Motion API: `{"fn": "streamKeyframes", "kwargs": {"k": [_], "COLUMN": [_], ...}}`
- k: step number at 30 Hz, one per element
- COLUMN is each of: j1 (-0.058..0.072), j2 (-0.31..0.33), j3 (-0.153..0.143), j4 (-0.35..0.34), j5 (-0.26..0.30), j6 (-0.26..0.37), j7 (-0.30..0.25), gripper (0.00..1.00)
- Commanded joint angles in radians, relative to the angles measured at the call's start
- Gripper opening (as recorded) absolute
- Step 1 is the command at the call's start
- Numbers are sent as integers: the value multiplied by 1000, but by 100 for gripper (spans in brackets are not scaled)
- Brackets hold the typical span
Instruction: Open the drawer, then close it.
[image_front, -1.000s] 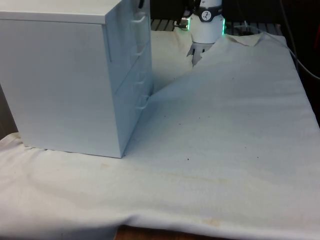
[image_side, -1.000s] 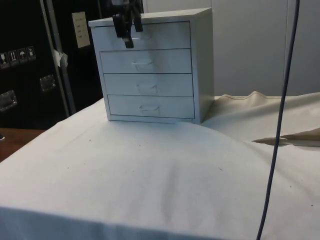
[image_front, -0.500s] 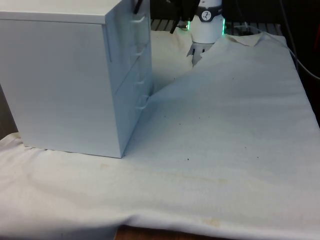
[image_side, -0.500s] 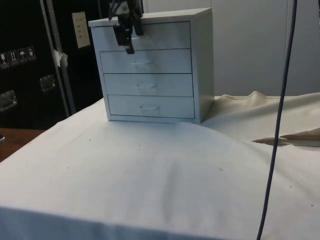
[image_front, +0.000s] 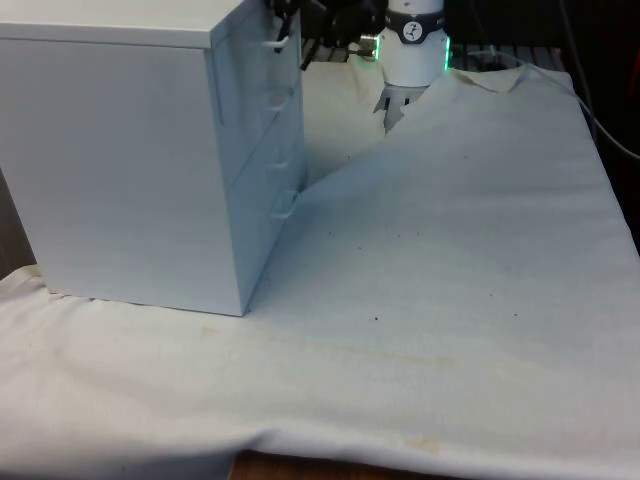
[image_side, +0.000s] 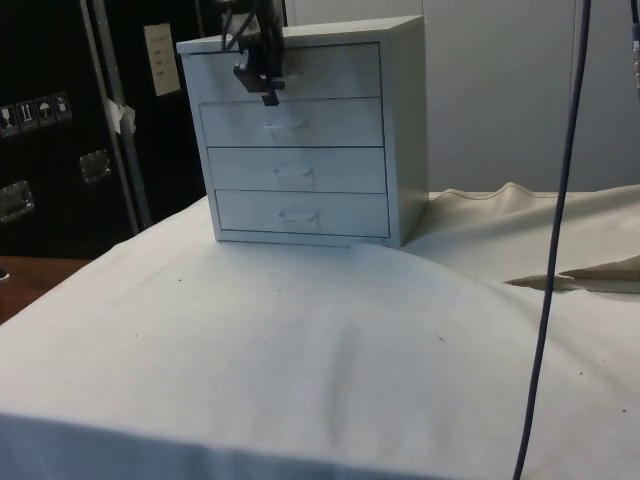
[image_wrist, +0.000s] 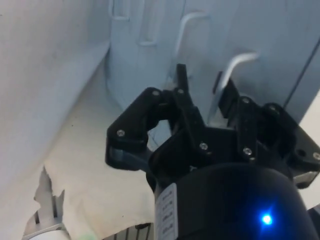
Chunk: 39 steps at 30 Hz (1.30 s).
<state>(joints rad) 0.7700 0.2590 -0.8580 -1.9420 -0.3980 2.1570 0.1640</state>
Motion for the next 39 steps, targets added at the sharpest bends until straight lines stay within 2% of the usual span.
{"fn": "streamKeyframes", "kwargs": {"k": [1, 3, 4, 5, 6, 8, 13, 14, 18, 21, 22, 23, 29, 30, 31, 38, 39], "j1": [4, 4, 5, 0, 4, 3, 1, 9, 19, 21, 15, 22, 31, 24, 31, 36, 30], "j2": [-1, -1, -1, 0, -1, -2, -1, -4, -7, -3, -2, -1, 10, 6, 11, 28, 21], "j3": [2, 1, 2, -2, 1, 1, -2, 4, 16, 28, 29, 31, 58, 61, 63, 97, 96], "j4": [-7, -8, -8, 1, -7, -5, 5, 4, 16, 25, 22, 28, 46, 38, 48, 71, 61], "j5": [-3, -7, -11, -13, -13, -16, -23, -17, -23, -28, -23, -30, -50, -45, -53, -72, -65], "j6": [14, 15, 15, 0, 13, 9, -7, -8, -29, -43, -37, -47, -76, -68, -81, -113, -102], "j7": [9, 11, 15, 6, 15, 16, 16, 24, 47, 62, 56, 66, 105, 101, 110, 152, 146], "gripper": [29, 20, 12, 7, 7, 0, 0, 0, 0, 0, 0, 0, 0, 0, 0, 0, 0]}}
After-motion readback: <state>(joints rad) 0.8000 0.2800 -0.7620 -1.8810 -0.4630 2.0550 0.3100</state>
